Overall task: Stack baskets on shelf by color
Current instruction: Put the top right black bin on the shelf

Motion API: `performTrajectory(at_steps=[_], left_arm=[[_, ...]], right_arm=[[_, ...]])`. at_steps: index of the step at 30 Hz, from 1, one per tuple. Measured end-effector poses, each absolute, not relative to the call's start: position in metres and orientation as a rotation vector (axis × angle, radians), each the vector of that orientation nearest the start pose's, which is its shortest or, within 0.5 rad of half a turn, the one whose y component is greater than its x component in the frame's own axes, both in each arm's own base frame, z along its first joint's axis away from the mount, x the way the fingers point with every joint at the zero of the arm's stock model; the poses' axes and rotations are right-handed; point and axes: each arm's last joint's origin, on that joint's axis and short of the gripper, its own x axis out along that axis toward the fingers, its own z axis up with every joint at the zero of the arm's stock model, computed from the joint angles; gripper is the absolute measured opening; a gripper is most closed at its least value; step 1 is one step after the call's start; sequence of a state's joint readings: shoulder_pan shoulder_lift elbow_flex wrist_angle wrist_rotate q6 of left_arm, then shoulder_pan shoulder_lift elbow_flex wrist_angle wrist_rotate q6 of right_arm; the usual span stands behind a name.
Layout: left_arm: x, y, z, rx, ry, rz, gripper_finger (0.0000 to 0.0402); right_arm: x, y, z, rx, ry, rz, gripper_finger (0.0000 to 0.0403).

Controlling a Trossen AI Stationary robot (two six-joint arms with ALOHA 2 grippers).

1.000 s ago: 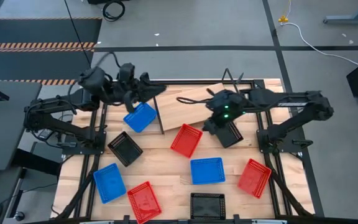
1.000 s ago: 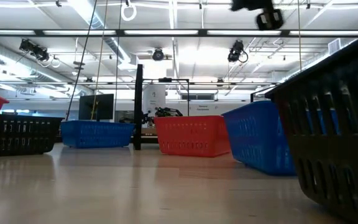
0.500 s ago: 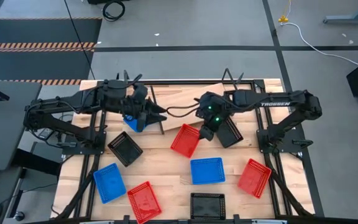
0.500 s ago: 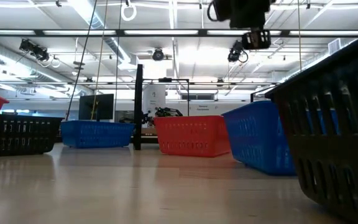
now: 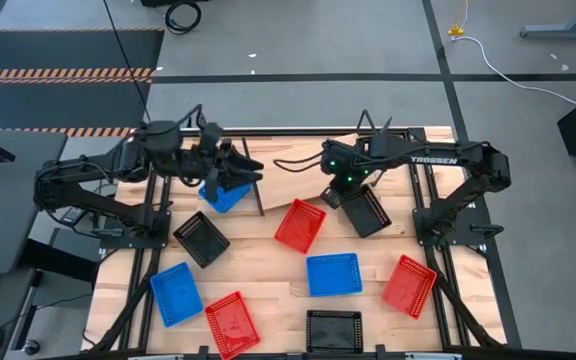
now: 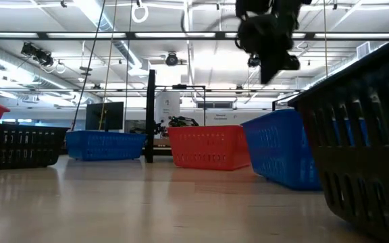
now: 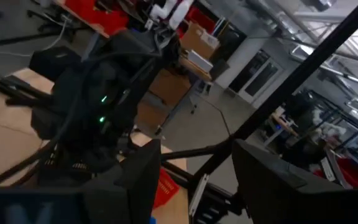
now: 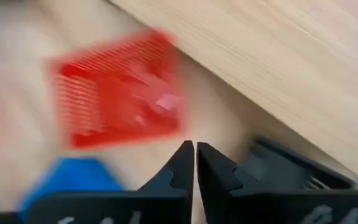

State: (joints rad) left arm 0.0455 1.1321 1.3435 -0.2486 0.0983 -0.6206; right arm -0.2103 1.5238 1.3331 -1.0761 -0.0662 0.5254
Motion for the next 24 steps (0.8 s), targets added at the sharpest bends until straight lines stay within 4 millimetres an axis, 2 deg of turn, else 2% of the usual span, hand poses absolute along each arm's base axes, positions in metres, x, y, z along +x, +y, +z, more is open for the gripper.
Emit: performTrajectory(at_steps=[4,7,11,17,20,24], left_arm=[[0.223,0.007,0.450,-0.619,0.059,-0.025,0.0195],[0.221,0.007,0.449,-0.612,0.074,-0.020,0.0192],[0.219,0.007,0.446,-0.612,0.114,-0.008,0.0194],[0.219,0.007,0.442,-0.575,0.148,-0.001,0.0190],[0.219,0.007,0.442,-0.549,0.147,-0.003,0.0192],[0.218,0.007,0.441,-0.506,0.158,-0.003,0.0193]], right_arm=[[0.268,-0.060,0.285,0.603,1.324,-0.488,0.0062],[0.256,-0.054,0.283,0.593,1.400,-0.491,0.0100],[0.239,-0.039,0.276,0.589,1.528,-0.481,0.0158],[0.218,-0.008,0.272,0.630,1.555,-0.452,0.0224],[0.207,0.008,0.270,0.543,1.561,-0.376,0.0239],[0.194,0.027,0.264,0.297,1.578,-0.195,0.0241]])
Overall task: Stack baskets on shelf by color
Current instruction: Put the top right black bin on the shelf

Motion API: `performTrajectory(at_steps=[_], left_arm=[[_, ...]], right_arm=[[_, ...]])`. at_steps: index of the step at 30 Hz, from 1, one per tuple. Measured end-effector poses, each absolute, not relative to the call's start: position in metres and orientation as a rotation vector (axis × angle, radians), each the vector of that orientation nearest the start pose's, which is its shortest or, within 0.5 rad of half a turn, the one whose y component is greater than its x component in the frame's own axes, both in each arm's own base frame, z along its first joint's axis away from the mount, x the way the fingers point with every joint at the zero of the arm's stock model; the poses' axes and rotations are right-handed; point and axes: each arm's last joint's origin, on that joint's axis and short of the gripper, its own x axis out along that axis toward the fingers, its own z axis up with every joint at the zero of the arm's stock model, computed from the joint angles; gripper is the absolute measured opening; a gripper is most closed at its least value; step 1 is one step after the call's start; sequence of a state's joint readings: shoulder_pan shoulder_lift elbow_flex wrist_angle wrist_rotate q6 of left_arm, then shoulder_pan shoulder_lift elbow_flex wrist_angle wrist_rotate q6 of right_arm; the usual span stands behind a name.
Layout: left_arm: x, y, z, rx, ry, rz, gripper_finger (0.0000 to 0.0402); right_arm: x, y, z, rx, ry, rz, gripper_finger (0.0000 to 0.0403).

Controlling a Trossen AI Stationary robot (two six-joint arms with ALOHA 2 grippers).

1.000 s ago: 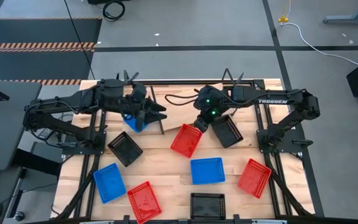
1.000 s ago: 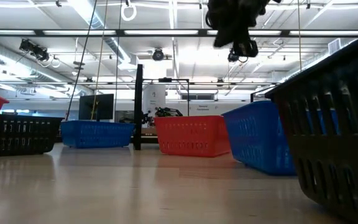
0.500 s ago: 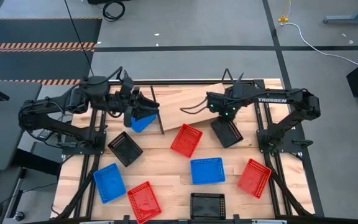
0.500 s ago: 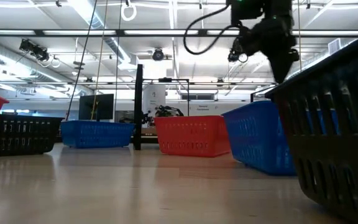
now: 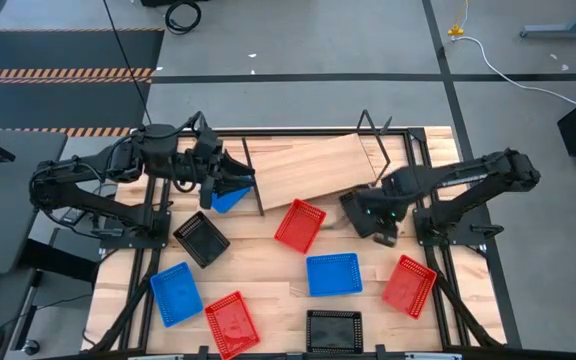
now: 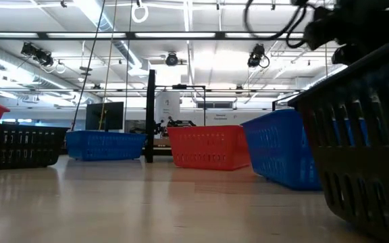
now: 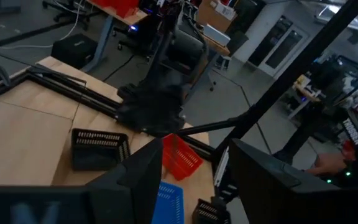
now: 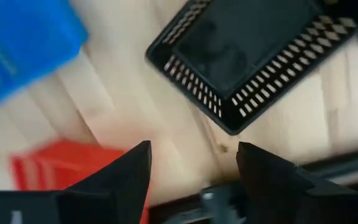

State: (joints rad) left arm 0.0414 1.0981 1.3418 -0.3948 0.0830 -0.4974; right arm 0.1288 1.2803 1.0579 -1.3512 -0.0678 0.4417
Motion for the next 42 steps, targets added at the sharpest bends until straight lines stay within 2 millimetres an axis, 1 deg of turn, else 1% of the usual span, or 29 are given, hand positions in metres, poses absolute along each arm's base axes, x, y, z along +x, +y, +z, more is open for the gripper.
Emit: performTrajectory(at_steps=[4,8,10,13,16,18,21,26,28,31,34,37,42], left_arm=[[0.218,0.007,0.441,-0.493,0.160,0.007,0.0189],[0.218,0.009,0.438,-0.492,0.176,0.072,0.0186],[0.217,0.010,0.435,-0.512,0.192,0.120,0.0186],[0.216,0.012,0.432,-0.558,0.212,0.197,0.0184],[0.216,0.012,0.431,-0.576,0.212,0.227,0.0183],[0.216,0.013,0.431,-0.575,0.206,0.242,0.0183],[0.216,0.014,0.430,-0.596,0.193,0.283,0.0183],[0.216,0.014,0.431,-0.639,0.170,0.333,0.0182],[0.216,0.014,0.431,-0.643,0.171,0.331,0.0181],[0.216,0.014,0.430,-0.653,0.173,0.333,0.0181],[0.216,0.015,0.430,-0.660,0.161,0.364,0.0181],[0.216,0.015,0.430,-0.668,0.155,0.375,0.0181],[0.216,0.012,0.430,-0.680,0.160,0.361,0.0181]], right_arm=[[0.187,0.041,0.249,0.110,1.585,-0.035,0.0236],[0.184,0.049,0.230,-0.028,1.568,0.093,0.0234],[0.184,0.049,0.225,-0.074,1.560,0.088,0.0234],[0.184,0.047,0.224,-0.147,1.539,0.030,0.0233],[0.188,0.046,0.224,-0.213,1.497,0.060,0.0233],[0.193,0.048,0.221,-0.214,1.432,0.088,0.0233],[0.198,0.050,0.211,-0.153,1.371,0.104,0.0232],[0.190,0.046,0.188,-0.138,1.405,0.078,0.0232],[0.190,0.043,0.185,-0.131,1.406,0.071,0.0232],[0.198,0.039,0.184,-0.123,1.359,0.058,0.0232],[0.202,0.033,0.172,-0.112,1.362,0.038,0.0230],[0.204,0.030,0.159,-0.085,1.407,0.050,0.0223],[0.208,0.025,0.143,-0.078,1.485,0.027,0.0201]])
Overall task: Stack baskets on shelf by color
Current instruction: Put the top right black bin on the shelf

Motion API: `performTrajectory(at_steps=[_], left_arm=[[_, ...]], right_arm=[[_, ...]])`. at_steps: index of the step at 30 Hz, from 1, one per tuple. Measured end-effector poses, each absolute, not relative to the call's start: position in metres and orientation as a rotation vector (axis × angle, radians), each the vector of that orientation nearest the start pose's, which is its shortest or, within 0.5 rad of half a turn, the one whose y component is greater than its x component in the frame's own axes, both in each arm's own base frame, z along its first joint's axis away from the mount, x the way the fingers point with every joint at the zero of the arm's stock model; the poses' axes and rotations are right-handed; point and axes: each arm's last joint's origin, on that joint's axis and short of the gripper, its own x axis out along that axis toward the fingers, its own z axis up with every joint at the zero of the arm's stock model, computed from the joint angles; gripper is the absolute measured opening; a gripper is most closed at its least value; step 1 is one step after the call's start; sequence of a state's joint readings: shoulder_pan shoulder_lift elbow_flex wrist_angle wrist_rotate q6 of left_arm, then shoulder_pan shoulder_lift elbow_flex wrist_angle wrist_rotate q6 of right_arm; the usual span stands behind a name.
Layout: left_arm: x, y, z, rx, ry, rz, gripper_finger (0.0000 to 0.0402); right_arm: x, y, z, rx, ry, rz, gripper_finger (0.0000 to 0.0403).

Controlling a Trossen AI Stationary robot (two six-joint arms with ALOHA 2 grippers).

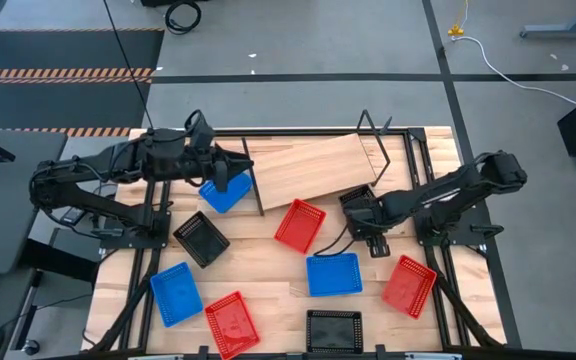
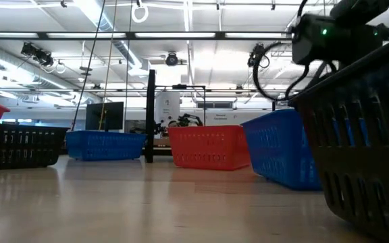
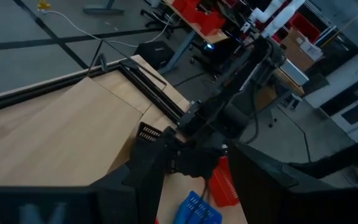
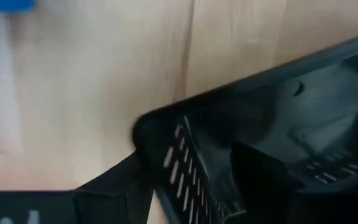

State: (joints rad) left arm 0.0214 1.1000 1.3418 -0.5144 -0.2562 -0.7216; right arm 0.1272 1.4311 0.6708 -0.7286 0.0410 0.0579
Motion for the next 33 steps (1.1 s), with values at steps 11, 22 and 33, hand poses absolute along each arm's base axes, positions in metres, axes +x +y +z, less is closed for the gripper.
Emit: performTrajectory(at_steps=[11,22,33], left_arm=[[0.215,0.009,0.428,-0.666,0.185,0.354,0.0180],[0.215,0.009,0.428,-0.615,0.195,0.349,0.0180],[0.216,0.004,0.428,-0.626,0.198,0.330,0.0173]], right_arm=[[0.214,0.023,0.152,-0.047,1.556,-0.005,0.0013],[0.242,0.025,0.252,-0.201,1.387,0.038,0.0006],[0.266,-0.045,0.238,-0.287,1.369,0.035,0.0004]])
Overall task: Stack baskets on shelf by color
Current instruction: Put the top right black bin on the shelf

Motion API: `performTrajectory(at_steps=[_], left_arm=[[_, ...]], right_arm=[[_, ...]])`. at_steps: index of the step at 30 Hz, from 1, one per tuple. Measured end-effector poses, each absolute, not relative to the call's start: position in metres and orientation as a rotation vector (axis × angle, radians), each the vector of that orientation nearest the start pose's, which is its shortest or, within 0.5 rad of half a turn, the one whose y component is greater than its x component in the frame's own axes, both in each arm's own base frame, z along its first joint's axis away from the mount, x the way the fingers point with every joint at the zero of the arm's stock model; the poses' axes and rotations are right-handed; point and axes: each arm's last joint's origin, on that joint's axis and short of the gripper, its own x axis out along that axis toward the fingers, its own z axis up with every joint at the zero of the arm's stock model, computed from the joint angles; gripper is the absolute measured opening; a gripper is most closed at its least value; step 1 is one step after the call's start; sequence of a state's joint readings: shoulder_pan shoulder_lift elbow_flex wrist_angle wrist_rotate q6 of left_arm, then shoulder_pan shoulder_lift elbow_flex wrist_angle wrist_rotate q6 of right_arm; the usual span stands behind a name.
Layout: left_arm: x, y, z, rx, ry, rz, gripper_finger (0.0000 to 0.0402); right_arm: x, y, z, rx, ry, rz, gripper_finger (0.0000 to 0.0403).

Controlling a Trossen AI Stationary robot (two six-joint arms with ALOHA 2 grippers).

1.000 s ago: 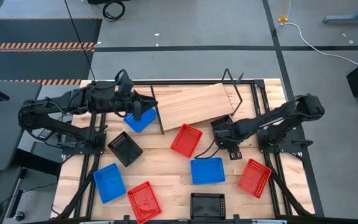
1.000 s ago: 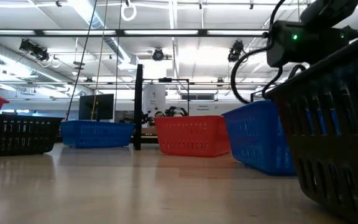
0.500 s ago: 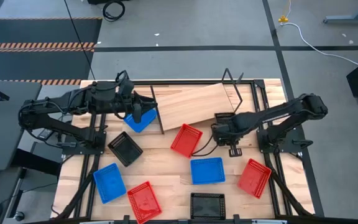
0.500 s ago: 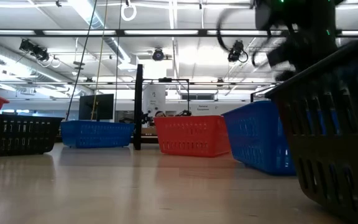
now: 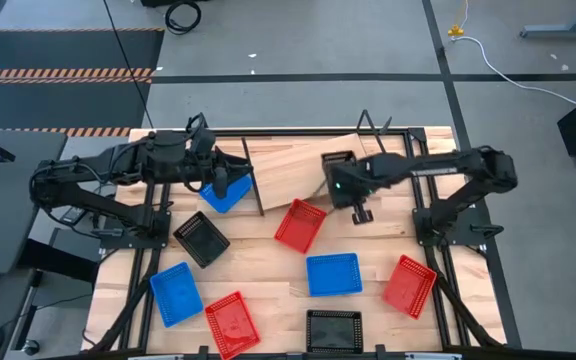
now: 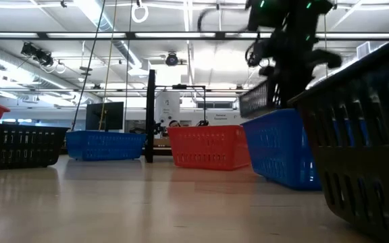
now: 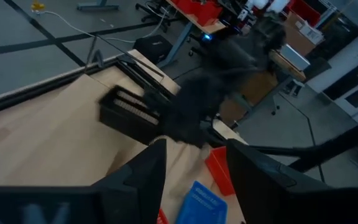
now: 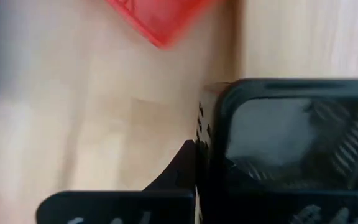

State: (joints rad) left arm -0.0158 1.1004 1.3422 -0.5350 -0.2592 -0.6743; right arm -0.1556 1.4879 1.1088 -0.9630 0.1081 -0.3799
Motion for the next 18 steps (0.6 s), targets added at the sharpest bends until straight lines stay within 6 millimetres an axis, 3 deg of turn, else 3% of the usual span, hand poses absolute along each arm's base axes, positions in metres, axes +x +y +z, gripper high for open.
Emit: performTrajectory(at_steps=[9,18], left_arm=[[0.215,-0.015,0.429,-0.652,0.214,0.253,0.0172],[0.214,-0.025,0.429,-0.679,0.209,0.249,0.0172]], right_arm=[[0.269,-0.109,0.204,-0.227,1.466,0.000,0.0004],[0.269,-0.123,0.191,-0.255,1.512,0.049,0.0007]])
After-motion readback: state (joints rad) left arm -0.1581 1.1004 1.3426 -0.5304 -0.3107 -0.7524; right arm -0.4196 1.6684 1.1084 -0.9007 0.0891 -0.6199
